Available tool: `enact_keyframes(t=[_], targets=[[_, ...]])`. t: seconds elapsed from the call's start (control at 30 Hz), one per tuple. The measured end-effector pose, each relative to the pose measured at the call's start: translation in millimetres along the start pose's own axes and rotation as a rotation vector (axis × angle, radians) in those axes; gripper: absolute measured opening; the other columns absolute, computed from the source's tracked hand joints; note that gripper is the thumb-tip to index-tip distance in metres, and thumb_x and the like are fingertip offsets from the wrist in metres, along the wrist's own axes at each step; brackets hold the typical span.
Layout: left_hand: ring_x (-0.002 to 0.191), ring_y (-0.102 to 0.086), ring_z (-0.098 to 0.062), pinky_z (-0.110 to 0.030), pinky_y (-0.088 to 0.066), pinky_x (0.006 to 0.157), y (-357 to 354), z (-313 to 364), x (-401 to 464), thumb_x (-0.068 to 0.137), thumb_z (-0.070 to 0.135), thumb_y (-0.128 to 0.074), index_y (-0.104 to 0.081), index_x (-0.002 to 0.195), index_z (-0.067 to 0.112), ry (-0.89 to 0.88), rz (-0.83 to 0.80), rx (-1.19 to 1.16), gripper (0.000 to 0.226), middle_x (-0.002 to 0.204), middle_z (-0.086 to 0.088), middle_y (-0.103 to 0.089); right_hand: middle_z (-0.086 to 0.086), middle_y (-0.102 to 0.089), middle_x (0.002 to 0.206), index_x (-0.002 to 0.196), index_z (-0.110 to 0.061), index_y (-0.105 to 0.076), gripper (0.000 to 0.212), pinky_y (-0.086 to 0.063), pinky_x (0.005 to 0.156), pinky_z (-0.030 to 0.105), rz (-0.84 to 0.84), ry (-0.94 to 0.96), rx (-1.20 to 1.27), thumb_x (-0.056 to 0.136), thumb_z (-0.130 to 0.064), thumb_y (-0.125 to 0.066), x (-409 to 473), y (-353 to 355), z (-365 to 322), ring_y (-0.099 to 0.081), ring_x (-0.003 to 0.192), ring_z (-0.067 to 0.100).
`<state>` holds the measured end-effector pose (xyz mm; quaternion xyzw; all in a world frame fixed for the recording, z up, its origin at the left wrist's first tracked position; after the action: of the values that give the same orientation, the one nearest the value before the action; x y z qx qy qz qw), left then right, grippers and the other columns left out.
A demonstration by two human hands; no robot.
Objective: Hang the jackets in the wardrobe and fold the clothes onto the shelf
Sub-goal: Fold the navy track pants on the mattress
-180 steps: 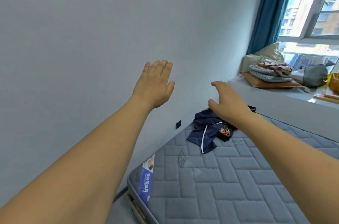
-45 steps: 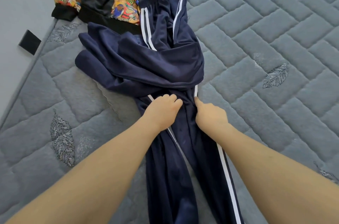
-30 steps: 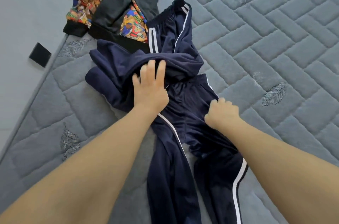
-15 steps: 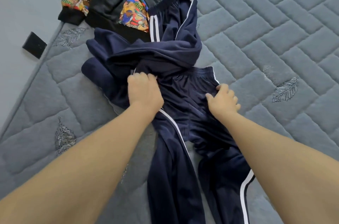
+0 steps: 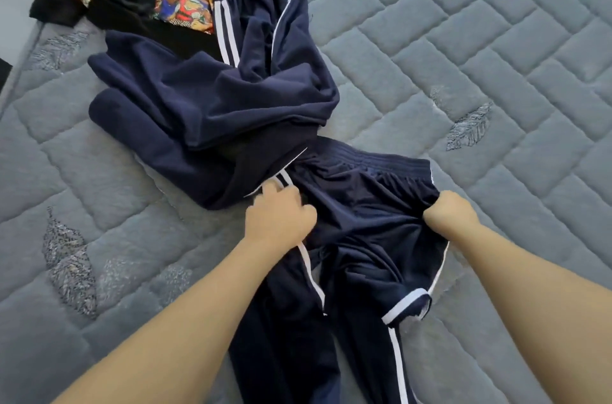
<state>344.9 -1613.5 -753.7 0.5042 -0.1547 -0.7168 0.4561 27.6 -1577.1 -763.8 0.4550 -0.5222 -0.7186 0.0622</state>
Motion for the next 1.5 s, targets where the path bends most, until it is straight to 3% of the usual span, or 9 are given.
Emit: enact_keyframes(t=[0.17,0.27,0.47,0.57,0.8,0.93,1.1,1.27,1.5], targets=[[0.117,-0.051,-0.044,-0.042,-0.042,0.094,9.6,-2.5,21.4,0.091,0.034,-0.062,-0.029,0.132,0.001,0.196,0.282,-0.225,0.063,0.137,-0.026,-0.041,0.019,-0.065,0.110,0.087,-0.008,-0.054,0.007,-0.041,0.073,0.032,0.034,0.039,0.028,0.081,-0.004,-0.053,13.5,-10.4,-7.3,-0.059,0.100,0.037],[0.118,-0.054,-0.044,-0.040,-0.040,0.088,3.4,-2.1,29.0,0.095,0.022,-0.057,-0.027,0.133,-0.001,0.247,0.316,-0.205,0.054,0.132,-0.027,-0.052,0.020,-0.065,0.110,0.090,-0.003,-0.057,0.011,-0.044,0.072,0.031,-0.049,0.069,0.044,0.081,-0.008,-0.062,31.6,-8.0,-3.0,-0.061,0.100,0.035],[0.087,-0.049,-0.024,-0.031,-0.037,0.069,-63.7,57.5,7.5,0.092,0.020,-0.053,-0.039,0.120,0.017,0.004,-0.052,-0.263,0.032,0.106,-0.006,-0.052,0.014,-0.073,0.099,0.103,-0.010,-0.069,0.027,-0.059,0.080,0.041,-0.405,0.107,0.745,0.077,-0.002,-0.070,15.3,-8.1,19.2,-0.071,0.087,0.033],[0.071,-0.039,-0.015,-0.031,-0.033,0.061,-62.4,99.9,-2.9,0.090,0.027,-0.062,-0.038,0.089,0.026,-0.103,-0.069,-0.293,0.023,0.082,0.006,-0.044,0.011,-0.073,0.107,0.112,-0.012,-0.067,0.029,-0.059,0.077,0.034,-0.356,0.149,1.003,0.085,-0.001,-0.067,2.3,21.6,43.6,-0.071,0.090,0.026],[0.066,-0.048,-0.005,-0.015,-0.042,0.060,46.6,273.5,26.9,0.090,0.024,-0.064,-0.041,0.085,0.022,-0.442,0.200,-0.589,0.023,0.078,0.007,-0.050,0.023,-0.055,0.120,0.109,-0.006,-0.051,0.031,-0.040,0.080,0.039,0.588,0.122,0.641,0.087,-0.024,-0.063,44.1,260.6,133.1,-0.054,0.109,0.038],[0.081,-0.049,-0.031,-0.038,-0.033,0.071,38.2,240.0,67.0,0.098,0.030,-0.045,-0.035,0.101,0.016,-0.136,0.437,-0.409,0.017,0.086,-0.001,-0.054,0.016,-0.027,0.149,0.148,-0.012,-0.028,0.078,-0.028,0.112,0.049,0.791,0.135,0.382,0.085,-0.041,-0.066,47.5,275.3,116.9,-0.033,0.136,0.033],[0.131,-0.034,-0.039,-0.051,-0.031,0.104,-63.8,150.8,81.4,0.100,0.049,-0.038,-0.031,0.139,0.008,0.234,0.251,0.086,0.057,0.145,-0.018,-0.037,0.005,0.019,0.162,0.155,-0.033,0.012,0.076,0.006,0.113,0.067,0.305,0.317,-0.049,0.096,-0.065,-0.024,61.1,69.4,79.1,0.014,0.150,0.028],[0.085,-0.053,-0.039,-0.051,-0.040,0.074,-88.4,141.5,71.6,0.096,0.036,-0.052,-0.048,0.110,0.005,-0.081,0.638,0.377,0.035,0.097,-0.018,-0.058,0.010,-0.009,0.164,0.156,-0.029,-0.015,0.068,-0.003,0.118,0.059,0.499,0.368,-0.041,0.094,-0.056,-0.023,79.8,2.7,86.5,-0.006,0.150,0.033],[0.072,-0.059,-0.043,-0.039,-0.031,0.060,-45.7,189.6,97.5,0.102,0.033,-0.044,-0.035,0.095,0.013,-0.213,0.591,0.146,0.023,0.081,-0.013,-0.060,0.012,-0.011,0.164,0.156,-0.026,-0.022,0.071,-0.009,0.119,0.057,0.493,0.495,-0.084,0.088,-0.046,-0.032,107.1,27.0,72.5,-0.010,0.150,0.032]])
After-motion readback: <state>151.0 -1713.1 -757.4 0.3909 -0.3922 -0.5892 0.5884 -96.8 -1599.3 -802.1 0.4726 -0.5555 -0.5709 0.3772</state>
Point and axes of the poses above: each hand's wrist, its own x-axis towards the middle knuckle, its own y-axis out of the back of the hand, z = x × y, the point moved 8 cm from there along x, towards the middle knuckle
